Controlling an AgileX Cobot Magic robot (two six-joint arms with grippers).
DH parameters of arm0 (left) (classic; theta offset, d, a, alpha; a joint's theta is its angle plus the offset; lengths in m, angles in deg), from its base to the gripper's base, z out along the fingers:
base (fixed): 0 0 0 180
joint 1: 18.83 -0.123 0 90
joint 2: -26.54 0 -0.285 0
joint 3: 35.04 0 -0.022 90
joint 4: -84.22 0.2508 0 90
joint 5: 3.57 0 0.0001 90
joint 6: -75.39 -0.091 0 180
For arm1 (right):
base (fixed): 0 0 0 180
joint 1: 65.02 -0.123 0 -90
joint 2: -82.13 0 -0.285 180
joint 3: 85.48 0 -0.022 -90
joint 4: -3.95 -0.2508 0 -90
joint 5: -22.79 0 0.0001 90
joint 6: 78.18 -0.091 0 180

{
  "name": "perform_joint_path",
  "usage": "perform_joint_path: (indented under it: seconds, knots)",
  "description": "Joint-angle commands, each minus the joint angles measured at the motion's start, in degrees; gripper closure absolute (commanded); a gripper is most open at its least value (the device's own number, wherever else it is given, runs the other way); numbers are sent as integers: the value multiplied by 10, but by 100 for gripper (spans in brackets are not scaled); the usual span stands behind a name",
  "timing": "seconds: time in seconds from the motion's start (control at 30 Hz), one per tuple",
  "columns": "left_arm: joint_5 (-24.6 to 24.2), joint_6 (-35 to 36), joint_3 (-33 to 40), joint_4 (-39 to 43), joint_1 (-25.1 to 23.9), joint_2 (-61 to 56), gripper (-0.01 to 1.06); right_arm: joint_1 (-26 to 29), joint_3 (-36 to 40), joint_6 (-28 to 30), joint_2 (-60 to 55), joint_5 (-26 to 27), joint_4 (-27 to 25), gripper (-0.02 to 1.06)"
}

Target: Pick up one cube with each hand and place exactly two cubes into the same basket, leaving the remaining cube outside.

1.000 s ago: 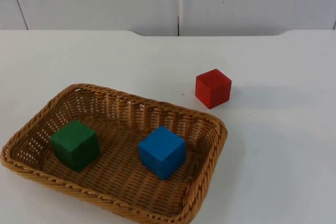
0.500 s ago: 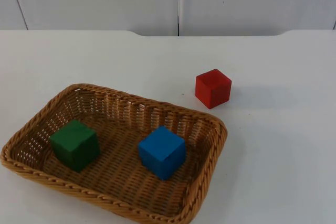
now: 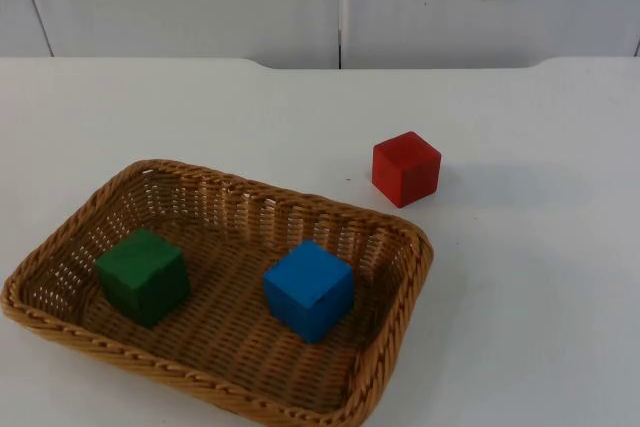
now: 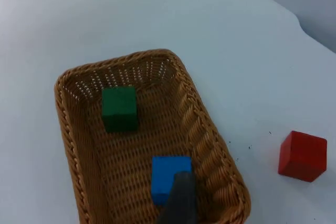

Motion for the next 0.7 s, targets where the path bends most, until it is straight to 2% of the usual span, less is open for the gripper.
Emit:
perform_joint_path:
  seconds: [0.0, 0.27, 0.67]
  knots:
    - [-10, 1, 3, -8, -1, -19, 21, -3, 14, -1, 21, 8, 0, 34]
    - [-47, 1, 4, -8, -1, -63, 21, -3, 52, -3, 83, 6, -2, 34]
    - [-66, 1, 37, -8, -1, -139, 21, -3, 107, -30, 178, 0, -2, 34]
